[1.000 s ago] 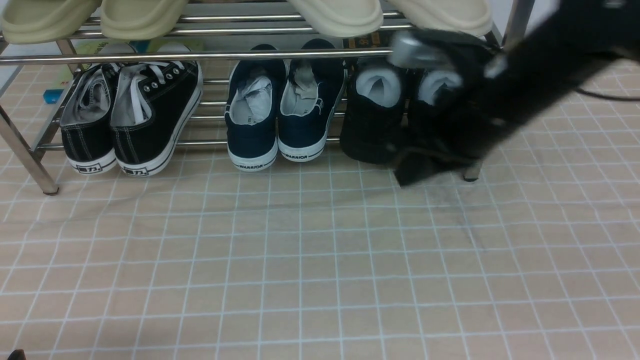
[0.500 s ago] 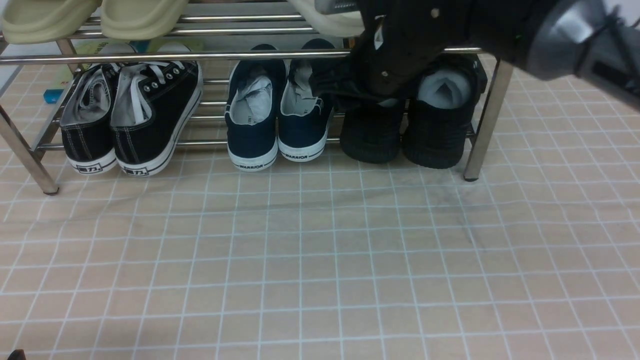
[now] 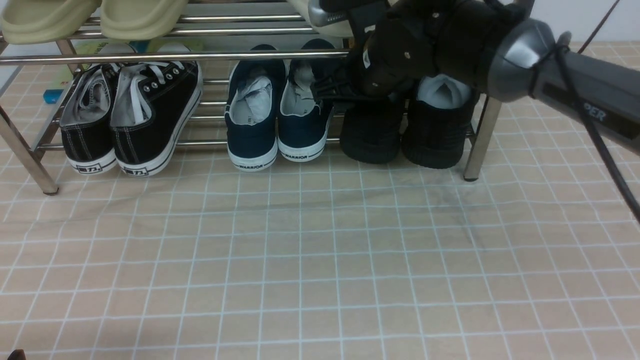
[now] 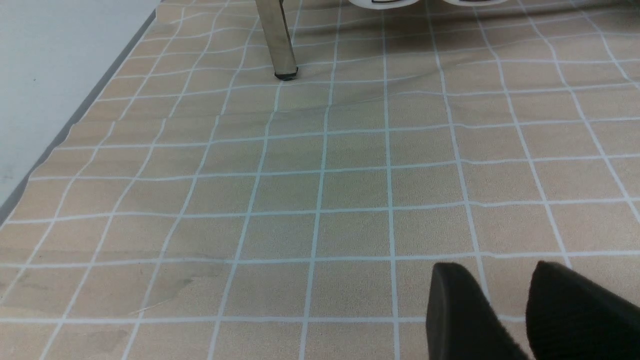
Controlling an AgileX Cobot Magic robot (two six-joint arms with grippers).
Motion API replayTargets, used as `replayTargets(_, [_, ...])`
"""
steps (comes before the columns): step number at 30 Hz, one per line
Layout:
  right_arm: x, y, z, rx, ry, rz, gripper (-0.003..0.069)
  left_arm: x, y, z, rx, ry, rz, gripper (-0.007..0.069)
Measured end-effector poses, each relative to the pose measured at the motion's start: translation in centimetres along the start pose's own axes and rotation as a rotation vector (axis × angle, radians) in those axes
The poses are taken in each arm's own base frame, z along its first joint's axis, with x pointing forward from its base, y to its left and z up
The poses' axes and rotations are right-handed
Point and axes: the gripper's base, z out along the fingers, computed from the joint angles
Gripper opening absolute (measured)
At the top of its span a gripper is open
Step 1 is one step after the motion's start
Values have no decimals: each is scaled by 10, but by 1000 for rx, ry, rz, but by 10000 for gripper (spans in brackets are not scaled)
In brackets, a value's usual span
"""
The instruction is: Take the shoes off the shelf from the light coffee tablecloth by hand.
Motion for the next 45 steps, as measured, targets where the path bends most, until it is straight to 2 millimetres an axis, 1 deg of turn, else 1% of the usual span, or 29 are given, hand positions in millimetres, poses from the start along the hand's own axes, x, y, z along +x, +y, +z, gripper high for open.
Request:
replayTargets(4, [7,-1,15,21,16,-16,474,0,0,0,0,0,0,239])
replayTargets(6, [10,-1,19,26,24,-21,443,0,0,0,0,0,0,239])
replayTargets(7, [10,-1,21,27,27,-22,413,0,0,0,0,0,0,239])
replayTargets(8, [10,-1,21,27,27,-22,407,0,0,0,0,0,0,239])
replayTargets(10, [11,-1,21,28,29,-22,325,0,0,0,0,0,0,239])
replayTargets(11, [10,-1,20,31,33,-21,236,0,0,0,0,0,0,239])
replayTargets(12, [10,-1,19,32,36,-19,197,0,0,0,0,0,0,239])
replayTargets(13, [10,-1,19,33,42,-16,117,0,0,0,0,0,0,239])
replayTargets(14, [11,-1,19,35,49,-15,55,0,0,0,0,0,0,239])
replayTargets(15, [11,-1,18,35,53,-12,46,0,0,0,0,0,0,239])
replayTargets(16, [11,-1,16,34,64,-4,-1,0,0,0,0,0,0,239])
replayTargets(17, [11,0,13,31,77,4,-12,0,0,0,0,0,0,239])
replayTargets(20, [8,2,-5,25,104,13,-17,0,0,0,0,0,0,239])
replayTargets(26, [-7,4,-50,-4,71,1,-17,0,0,0,0,0,0,239])
replayTargets(30, [-12,2,-66,-9,58,6,-16,0,0,0,0,0,0,239])
replayTargets(33, [-12,1,-66,-8,63,6,-15,0,0,0,0,0,0,239])
replayTargets(35, [-10,2,-62,-7,71,5,-8,0,0,0,0,0,0,239])
replayTargets(37, [-8,3,-58,-5,79,0,7,0,0,0,0,0,0,239])
replayTargets(39, [-6,4,-51,-4,85,-4,41,0,0,0,0,0,0,239])
replayTargets(41, [-5,5,-46,-2,79,-11,99,0,0,0,0,0,0,239])
replayTargets(42, [-4,5,-42,-2,75,-15,144,0,0,0,0,0,0,239])
replayTargets(43, [-4,6,-39,-3,69,-20,214,0,0,0,0,0,0,239])
replayTargets(44, [-4,6,-38,-3,69,-20,225,0,0,0,0,0,0,239])
replayTargets(45, [-4,7,-34,-4,60,-26,302,0,0,0,0,0,0,239])
